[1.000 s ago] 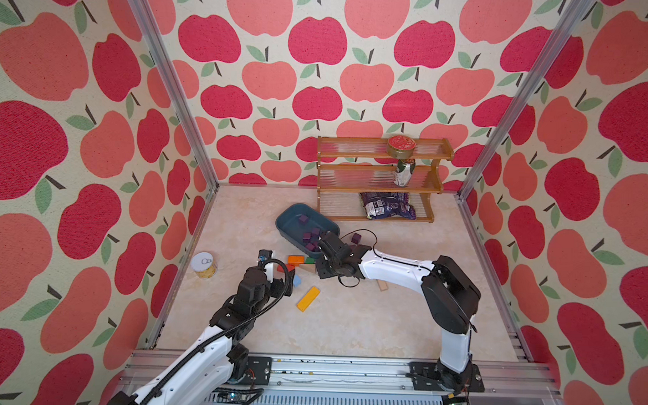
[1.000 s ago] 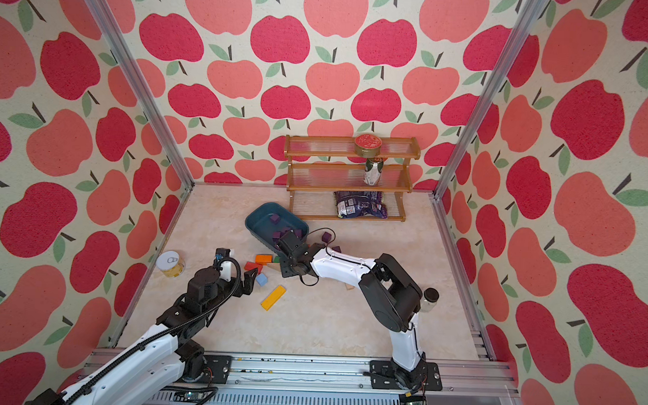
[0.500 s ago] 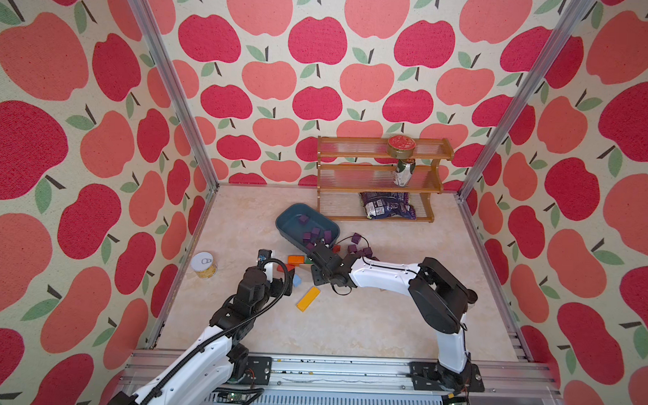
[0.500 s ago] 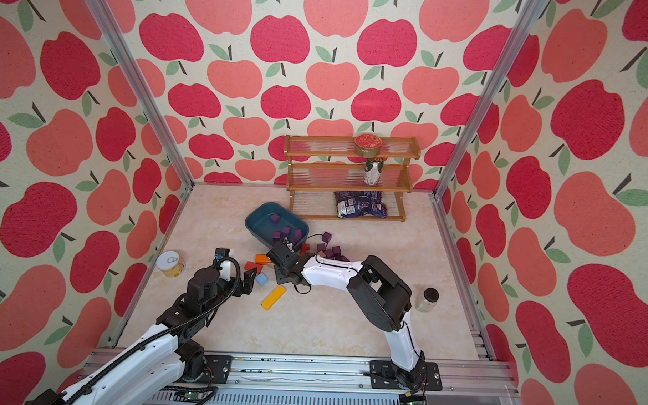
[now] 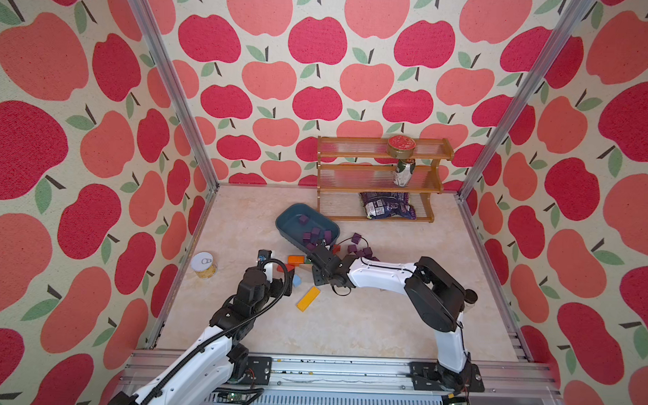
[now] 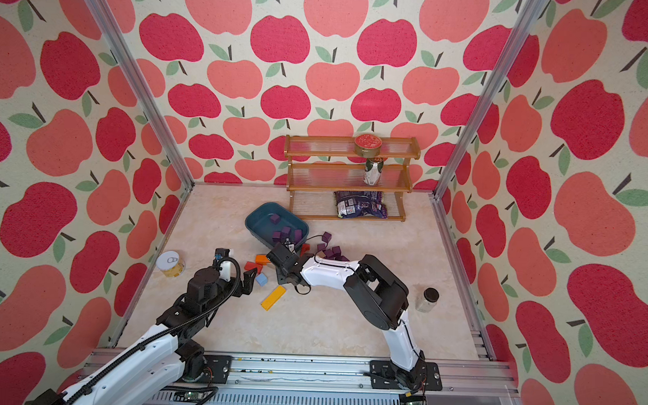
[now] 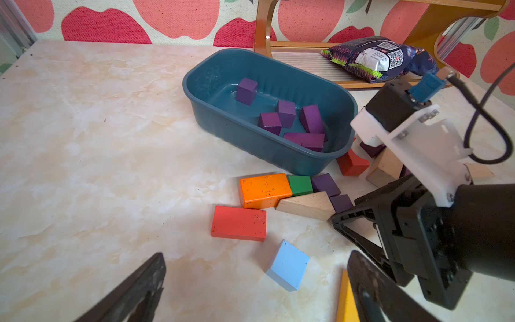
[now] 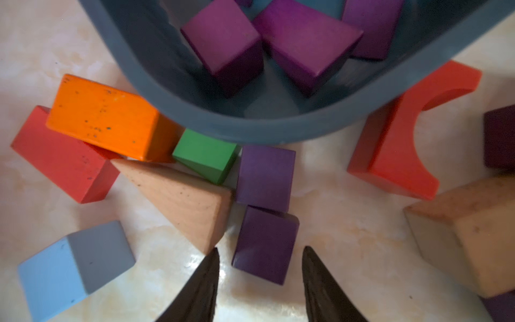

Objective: Pick purple bricks into the storage bin
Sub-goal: Pick up the building block from the center of the board.

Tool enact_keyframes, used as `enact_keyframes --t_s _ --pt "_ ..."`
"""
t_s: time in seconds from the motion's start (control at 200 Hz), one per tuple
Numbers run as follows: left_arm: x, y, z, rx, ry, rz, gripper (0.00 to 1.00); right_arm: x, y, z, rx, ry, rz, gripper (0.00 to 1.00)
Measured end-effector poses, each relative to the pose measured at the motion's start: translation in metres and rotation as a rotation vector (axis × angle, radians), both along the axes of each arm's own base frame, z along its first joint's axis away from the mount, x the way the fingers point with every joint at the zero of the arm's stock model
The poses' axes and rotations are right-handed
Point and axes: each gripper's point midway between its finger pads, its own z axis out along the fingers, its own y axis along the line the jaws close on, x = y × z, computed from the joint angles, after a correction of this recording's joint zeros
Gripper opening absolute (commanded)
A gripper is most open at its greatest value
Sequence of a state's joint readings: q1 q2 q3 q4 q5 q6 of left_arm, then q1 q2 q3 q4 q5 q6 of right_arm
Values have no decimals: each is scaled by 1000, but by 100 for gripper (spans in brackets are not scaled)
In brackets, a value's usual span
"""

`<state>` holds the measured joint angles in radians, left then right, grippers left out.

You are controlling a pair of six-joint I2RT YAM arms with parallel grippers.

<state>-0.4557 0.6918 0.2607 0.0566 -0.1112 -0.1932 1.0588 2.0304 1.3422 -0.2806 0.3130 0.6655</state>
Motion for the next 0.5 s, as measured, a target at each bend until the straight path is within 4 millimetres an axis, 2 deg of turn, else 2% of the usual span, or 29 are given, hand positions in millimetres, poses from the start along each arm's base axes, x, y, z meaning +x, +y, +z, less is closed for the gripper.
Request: enact_keyframes --t_s 0.42,0.5 --pt "0 0 0 0 0 0 99 11 -7 -5 14 22 -41 49" --pt "0 0 0 0 0 0 99 13 -4 -5 17 20 -42 46"
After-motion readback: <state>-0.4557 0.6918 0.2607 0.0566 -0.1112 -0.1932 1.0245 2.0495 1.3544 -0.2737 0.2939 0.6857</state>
